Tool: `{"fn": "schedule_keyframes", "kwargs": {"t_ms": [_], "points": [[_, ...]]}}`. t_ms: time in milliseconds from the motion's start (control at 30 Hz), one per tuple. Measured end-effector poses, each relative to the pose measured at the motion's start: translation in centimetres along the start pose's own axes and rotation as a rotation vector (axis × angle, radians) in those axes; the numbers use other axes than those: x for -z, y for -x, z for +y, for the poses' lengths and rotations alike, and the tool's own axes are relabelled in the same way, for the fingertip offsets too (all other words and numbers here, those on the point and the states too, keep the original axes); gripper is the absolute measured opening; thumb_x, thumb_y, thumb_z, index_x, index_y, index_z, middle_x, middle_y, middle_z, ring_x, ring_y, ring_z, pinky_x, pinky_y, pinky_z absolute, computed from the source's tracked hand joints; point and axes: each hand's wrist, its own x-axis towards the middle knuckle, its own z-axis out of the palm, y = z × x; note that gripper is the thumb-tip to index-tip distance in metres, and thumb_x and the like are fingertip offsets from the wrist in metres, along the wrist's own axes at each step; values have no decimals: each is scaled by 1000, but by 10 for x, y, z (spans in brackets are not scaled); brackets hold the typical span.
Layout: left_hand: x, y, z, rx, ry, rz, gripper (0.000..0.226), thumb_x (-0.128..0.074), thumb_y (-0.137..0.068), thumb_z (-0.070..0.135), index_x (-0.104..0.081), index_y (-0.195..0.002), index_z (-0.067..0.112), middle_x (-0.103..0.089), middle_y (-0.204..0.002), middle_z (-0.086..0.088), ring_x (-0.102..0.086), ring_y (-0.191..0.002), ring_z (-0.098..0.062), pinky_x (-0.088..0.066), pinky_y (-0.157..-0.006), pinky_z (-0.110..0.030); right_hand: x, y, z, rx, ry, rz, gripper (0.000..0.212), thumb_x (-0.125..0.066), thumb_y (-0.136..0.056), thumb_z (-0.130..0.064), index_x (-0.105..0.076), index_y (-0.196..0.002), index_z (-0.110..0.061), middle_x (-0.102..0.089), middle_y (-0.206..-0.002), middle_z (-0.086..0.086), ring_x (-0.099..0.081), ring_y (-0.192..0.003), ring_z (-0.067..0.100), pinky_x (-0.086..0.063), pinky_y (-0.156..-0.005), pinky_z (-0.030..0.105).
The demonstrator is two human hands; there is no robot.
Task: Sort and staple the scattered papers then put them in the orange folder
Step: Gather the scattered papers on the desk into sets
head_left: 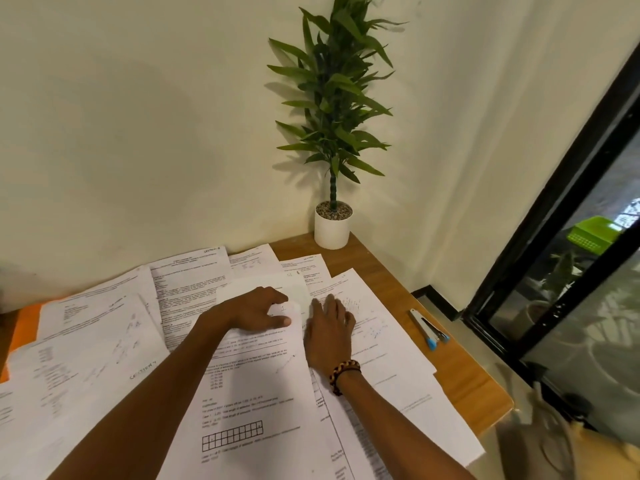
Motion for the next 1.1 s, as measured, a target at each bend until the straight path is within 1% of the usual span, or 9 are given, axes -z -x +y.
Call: {"fn": "schedule_keyframes", "kwargs": {"t_ms": [167, 300, 400, 467, 567, 767, 867, 967, 1100], "points": [[-7, 5, 4, -5, 0, -30, 79, -54, -85, 71, -42, -149, 26, -43, -155, 4, -40, -141, -20, -33, -117, -40, 9, 3, -2, 31, -428, 219, 32, -49, -94, -3, -59, -121, -18, -55, -129, 2, -46, -119, 22, -40, -102, 41], [-3, 19, -4, 9, 23, 9, 79, -52, -83, 79, -49, -144, 30, -49, -147, 10, -44, -138, -19, -36, -116, -44, 19, 11, 13, 43, -418, 295, 27, -45, -94, -8, -65, -110, -17, -59, -117, 2, -49, -109, 21, -33, -89, 34], [-3, 24, -28, 8, 95, 45, 87, -44, -67, 97, -58, -131, 39, -58, -138, 12, -53, -125, -15, -46, -107, -48, 19, 26, 28, 138, -254, 237, 29, -47, -89, -5, -68, -104, -19, -61, -109, -1, -50, -103, 21, -34, -86, 35], [0, 35, -28, 4, 103, 30, 68, -50, -72, 90, -59, -122, 44, -59, -130, 15, -54, -120, -12, -46, -106, -44, 18, 37, 33, 185, -119, 184, 28, -48, -87, -9, -67, -105, -22, -60, -108, -3, -49, -101, 20, -35, -85, 36], [0, 51, -23, -14, 111, 32, 44, -59, -85, 71, -61, -120, 43, -56, -124, 21, -52, -117, -6, -45, -104, -38, 20, 45, 30, 186, 27, 157, 21, -45, -95, -30, -61, -108, -26, -55, -110, -5, -46, -101, 18, -35, -88, 40], [-5, 61, -28, -61, 205, 69, 47, -59, -81, 73, -69, -113, 40, -69, -116, 23, -63, -107, -3, -55, -95, -42, 21, 33, 5, 76, 96, 44, 52, -44, -89, -66, -59, -108, -20, -52, -114, 2, -44, -113, 26, -36, -93, 52], [-11, 63, -22, -26, 175, 70, 62, -60, -83, 71, -59, -131, 32, -59, -135, 12, -55, -122, -11, -47, -103, -37, 26, 17, -5, 13, -4, -79, 42, -64, -84, -55, -58, -107, -20, -47, -115, 4, -40, -117, 29, -35, -93, 52], [-24, 59, -18, 9, 160, 56, 53, -65, -90, 54, -54, -133, 25, -54, -138, 6, -50, -123, -13, -39, -97, -26, 30, 5, -9, -62, -124, -156, 33, -73, -84, -37, -58, -109, -22, -47, -118, 4, -39, -121, 30, -35, -94, 49], [-37, 51, -10, 67, 216, 61, 88, -58, -73, 82, -52, -138, 23, -52, -143, 2, -50, -125, -15, -40, -100, -28, 27, 3, -4, -61, -236, -204, 44, -74, -84, -33, -51, -121, -22, -51, -124, 4, -41, -123, 28, -34, -100, 47]]}}
